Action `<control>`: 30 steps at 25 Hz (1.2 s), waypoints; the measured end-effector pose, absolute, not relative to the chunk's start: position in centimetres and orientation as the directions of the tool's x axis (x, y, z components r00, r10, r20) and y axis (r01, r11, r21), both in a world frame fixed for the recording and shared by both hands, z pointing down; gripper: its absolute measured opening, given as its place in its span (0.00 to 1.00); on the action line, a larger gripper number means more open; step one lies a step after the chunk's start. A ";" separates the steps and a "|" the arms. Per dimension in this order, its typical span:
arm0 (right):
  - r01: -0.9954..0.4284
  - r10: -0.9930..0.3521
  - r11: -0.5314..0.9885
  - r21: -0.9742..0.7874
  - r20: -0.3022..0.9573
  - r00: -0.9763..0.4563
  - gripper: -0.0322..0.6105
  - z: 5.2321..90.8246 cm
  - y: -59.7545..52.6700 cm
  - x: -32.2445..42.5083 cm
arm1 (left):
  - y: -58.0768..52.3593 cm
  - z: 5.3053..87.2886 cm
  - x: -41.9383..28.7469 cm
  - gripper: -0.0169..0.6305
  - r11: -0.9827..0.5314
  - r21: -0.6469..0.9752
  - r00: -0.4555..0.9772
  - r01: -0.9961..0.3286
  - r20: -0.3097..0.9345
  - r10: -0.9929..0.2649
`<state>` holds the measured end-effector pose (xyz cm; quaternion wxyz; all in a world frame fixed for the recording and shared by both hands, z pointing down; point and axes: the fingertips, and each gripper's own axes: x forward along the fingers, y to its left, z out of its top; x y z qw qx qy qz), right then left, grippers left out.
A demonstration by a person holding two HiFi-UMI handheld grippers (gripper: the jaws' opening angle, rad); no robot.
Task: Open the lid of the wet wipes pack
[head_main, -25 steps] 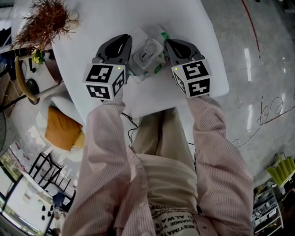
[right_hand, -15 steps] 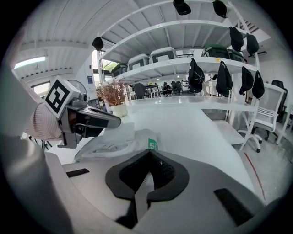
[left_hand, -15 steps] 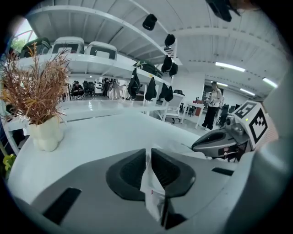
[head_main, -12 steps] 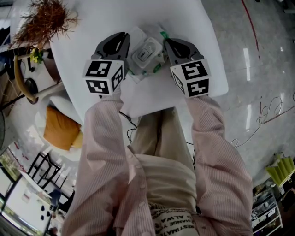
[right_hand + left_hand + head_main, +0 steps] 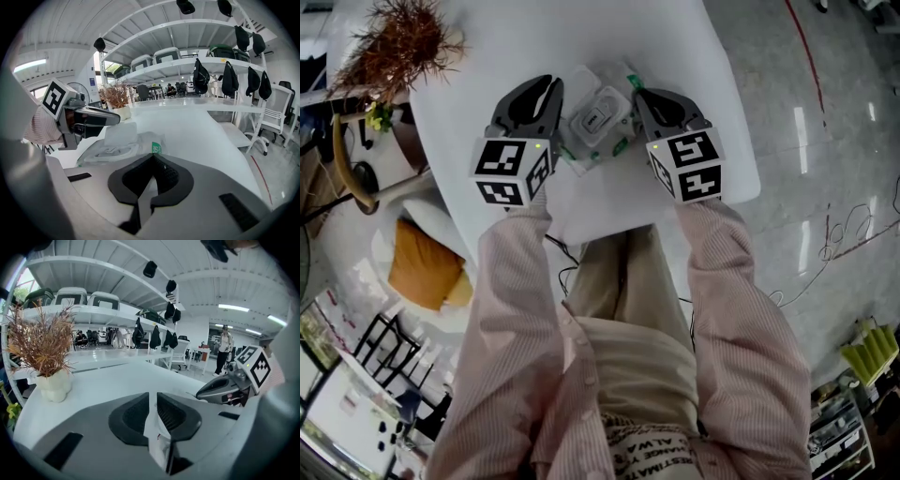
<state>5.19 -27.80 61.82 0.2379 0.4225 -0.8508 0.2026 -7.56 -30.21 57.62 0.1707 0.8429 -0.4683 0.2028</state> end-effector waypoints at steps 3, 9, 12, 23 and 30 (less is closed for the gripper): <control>-0.814 -0.616 0.560 -0.153 0.580 -0.533 0.05 61.9 -27.8 5.2 | -29.9 56.3 -7.7 0.10 -0.482 0.116 0.477 -0.868 0.464 -0.747; -0.810 -0.633 0.538 -0.233 0.523 -0.571 0.05 60.7 -27.7 6.1 | -28.2 53.9 -6.9 0.04 -0.501 0.091 0.486 -0.861 0.441 -0.755; -0.815 -0.666 0.529 -0.236 0.480 -0.571 0.05 58.7 -27.5 6.7 | -27.2 52.6 -6.8 0.03 -0.506 0.092 0.492 -0.858 0.430 -0.757; -0.780 -0.688 0.581 -0.233 0.370 -0.624 0.05 50.6 -25.2 6.1 | -22.2 46.9 -4.5 0.03 -0.539 0.122 0.542 -0.833 0.370 -0.754; -0.737 -0.675 0.637 -0.225 0.300 -0.674 0.05 45.7 -23.9 5.5 | -20.8 43.0 -4.5 0.03 -0.535 0.139 0.550 -0.833 0.314 -0.774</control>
